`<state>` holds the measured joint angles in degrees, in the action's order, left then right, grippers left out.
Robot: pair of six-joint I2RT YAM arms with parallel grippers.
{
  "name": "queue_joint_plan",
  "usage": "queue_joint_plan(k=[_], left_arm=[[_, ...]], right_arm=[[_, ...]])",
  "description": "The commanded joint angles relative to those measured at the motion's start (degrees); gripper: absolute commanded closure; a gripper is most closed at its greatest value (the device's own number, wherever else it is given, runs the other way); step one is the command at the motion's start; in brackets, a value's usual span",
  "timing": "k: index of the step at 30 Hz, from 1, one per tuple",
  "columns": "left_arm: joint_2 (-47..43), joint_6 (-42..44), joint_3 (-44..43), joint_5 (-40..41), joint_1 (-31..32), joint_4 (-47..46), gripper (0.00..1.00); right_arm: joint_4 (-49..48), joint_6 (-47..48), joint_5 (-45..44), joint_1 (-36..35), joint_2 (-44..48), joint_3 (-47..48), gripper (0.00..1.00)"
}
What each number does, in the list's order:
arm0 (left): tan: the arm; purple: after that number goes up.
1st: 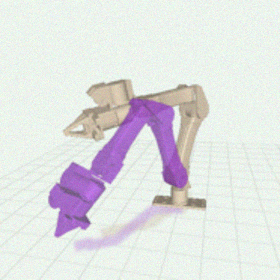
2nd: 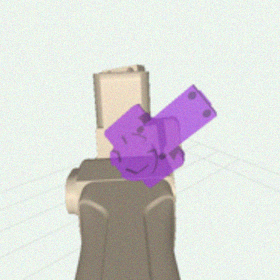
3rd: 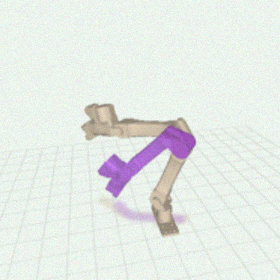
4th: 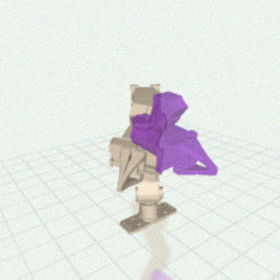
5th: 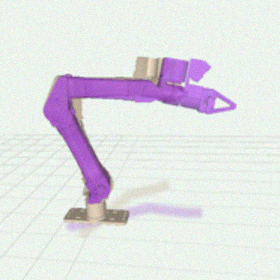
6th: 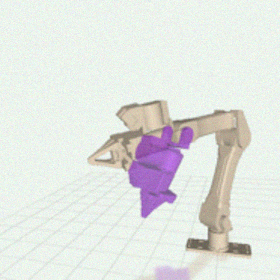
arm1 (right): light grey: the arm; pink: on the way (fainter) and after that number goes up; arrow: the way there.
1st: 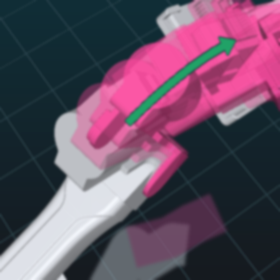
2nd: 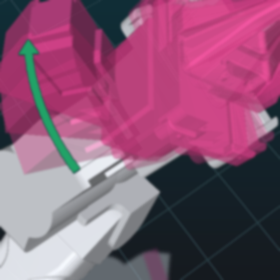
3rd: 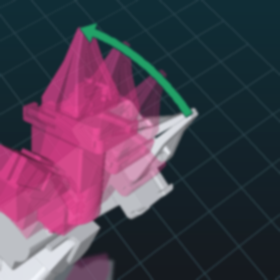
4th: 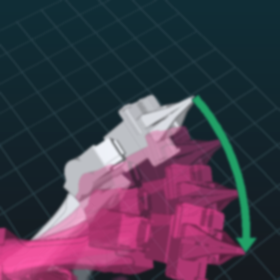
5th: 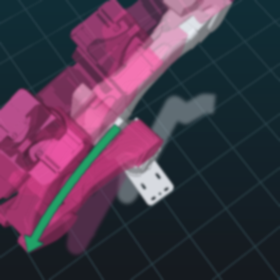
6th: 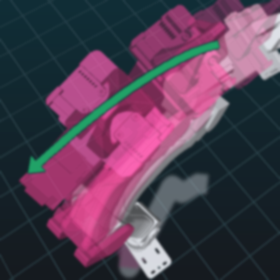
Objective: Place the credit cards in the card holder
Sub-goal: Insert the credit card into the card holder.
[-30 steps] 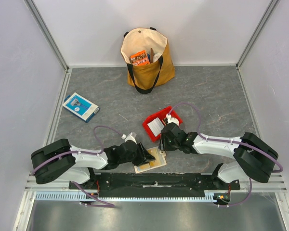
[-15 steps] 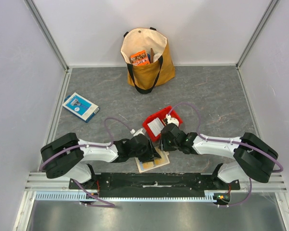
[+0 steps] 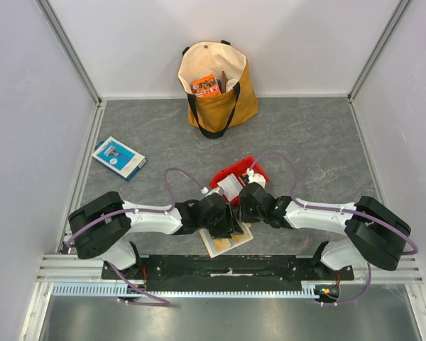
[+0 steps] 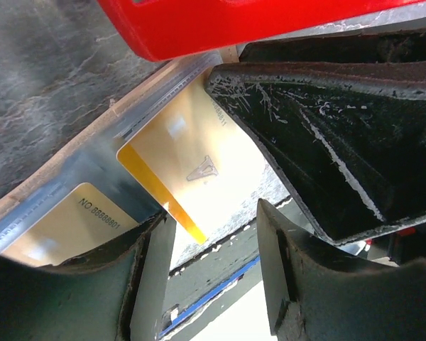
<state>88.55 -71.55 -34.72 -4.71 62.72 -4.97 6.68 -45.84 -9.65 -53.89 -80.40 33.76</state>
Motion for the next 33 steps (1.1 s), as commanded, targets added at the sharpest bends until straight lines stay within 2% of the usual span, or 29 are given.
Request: queue_joint_plan(k=[1, 7, 9, 11, 13, 14, 19, 22, 25, 30, 33], left_arm=[[6.7, 6.1, 0.4, 5.2, 0.2, 9.4, 0.40], [2.3, 5.0, 2.3, 6.7, 0.3, 11.3, 0.33], [1.3, 4.9, 2.8, 7.1, 0.2, 10.7, 0.41], [2.5, 5.3, 2.5, 6.6, 0.2, 8.7, 0.44], [4.9, 6.2, 0.6, 6.0, 0.2, 7.5, 0.58], [6.5, 6.7, -0.7, 5.8, 0.2, 7.7, 0.60], [9.4, 7.1, -3.4, 6.6, 0.2, 9.0, 0.61], [7.2, 6.7, -2.0, 7.1, 0.2, 9.9, 0.57], [3.7, 6.3, 0.3, 7.4, 0.2, 10.8, 0.46], [-2.8, 6.0, 2.8, 8.2, 0.1, 12.6, 0.33], [-4.3, 6.1, 3.2, 8.7, 0.2, 13.5, 0.32]], right_arm=[[7.5, -1.1, 2.0, -1.0, -2.0, -3.2, 0.65], [7.8, -1.2, 1.3, -1.0, -2.8, -2.6, 0.65], [7.6, -1.0, 1.7, -1.0, -3.2, -2.6, 0.65], [7.1, -1.1, 2.3, -1.1, -3.0, -2.6, 0.65], [7.0, -1.1, 2.7, -1.1, -2.7, -2.8, 0.65], [6.9, -1.1, 2.9, -1.1, -2.5, -2.8, 0.65], [6.9, -1.2, 2.9, -1.1, -2.1, -3.5, 0.65], [7.2, -1.3, 2.1, -1.1, -2.6, -3.6, 0.65], [8.1, -1.2, 0.9, -1.0, -3.6, -3.0, 0.65], [8.4, -1.2, 0.2, -1.0, -3.9, -2.7, 0.65], [8.8, -1.1, -0.2, -1.0, -3.6, -2.5, 0.65]])
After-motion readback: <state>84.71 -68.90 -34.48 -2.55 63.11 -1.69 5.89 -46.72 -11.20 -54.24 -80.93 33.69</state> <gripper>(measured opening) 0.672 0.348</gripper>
